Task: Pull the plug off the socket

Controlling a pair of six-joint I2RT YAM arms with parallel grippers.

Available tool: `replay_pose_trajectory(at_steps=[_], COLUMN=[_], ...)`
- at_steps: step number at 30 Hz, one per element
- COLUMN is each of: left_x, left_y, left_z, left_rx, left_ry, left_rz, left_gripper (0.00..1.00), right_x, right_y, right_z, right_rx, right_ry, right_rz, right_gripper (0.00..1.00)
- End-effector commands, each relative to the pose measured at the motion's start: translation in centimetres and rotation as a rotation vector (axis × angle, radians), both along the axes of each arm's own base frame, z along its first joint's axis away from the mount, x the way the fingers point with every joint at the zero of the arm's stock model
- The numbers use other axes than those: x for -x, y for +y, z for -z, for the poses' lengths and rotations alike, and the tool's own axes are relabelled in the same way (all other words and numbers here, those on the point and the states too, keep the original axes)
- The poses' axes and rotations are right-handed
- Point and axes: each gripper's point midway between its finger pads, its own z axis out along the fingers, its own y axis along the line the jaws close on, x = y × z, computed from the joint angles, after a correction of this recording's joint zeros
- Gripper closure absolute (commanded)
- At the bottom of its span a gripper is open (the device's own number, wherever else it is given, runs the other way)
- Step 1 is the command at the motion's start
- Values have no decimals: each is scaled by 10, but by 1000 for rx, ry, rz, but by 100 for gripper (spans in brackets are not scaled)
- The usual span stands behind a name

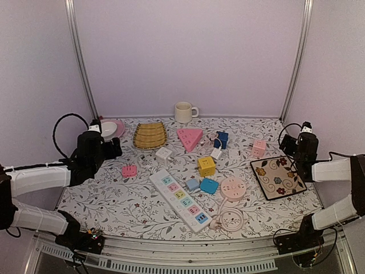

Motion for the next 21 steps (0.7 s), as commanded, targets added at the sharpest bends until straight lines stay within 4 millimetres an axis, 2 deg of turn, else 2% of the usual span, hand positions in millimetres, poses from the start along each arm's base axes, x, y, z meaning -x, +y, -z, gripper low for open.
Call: replay_pose_trajectory(at_steps=[1,3,4,5,10,13,14,16,21], left_x=[4,4,4,2,-7,-8,-6,-1,-6], left_y=[22,34,40,43,65,79,84,99,107], left_z=[-3,-1,1,2,3,3,4,4,-6], left_rx=[-29,-30,-25,-14,60,71,66,52,-65], left_ry=[-30,-13,-9,-8,-33,-58,-70,-87,-141], left_rz=[-52,-78,-85,-75,-64,-96,-114,-184,-150], left_gripper=[3,3,3,3,3,3,3,3,3], right_x=[-4,9,15,18,11,9,10,9,10], right_y=[-14,-21,-22,-19,7,29,29,30,29], right_z=[-6,4,-6,-7,-9,-3,-6,1,-3], right_rx=[80,95,98,92,141,178,202,206,214], right_ry=[-81,-108,-188,-217,-228,-233,-261,-219,-242], right_rz=[52,93,102,83,-87,-218,-221,-233,-229], right_gripper=[1,1,1,1,1,1,1,1,1])
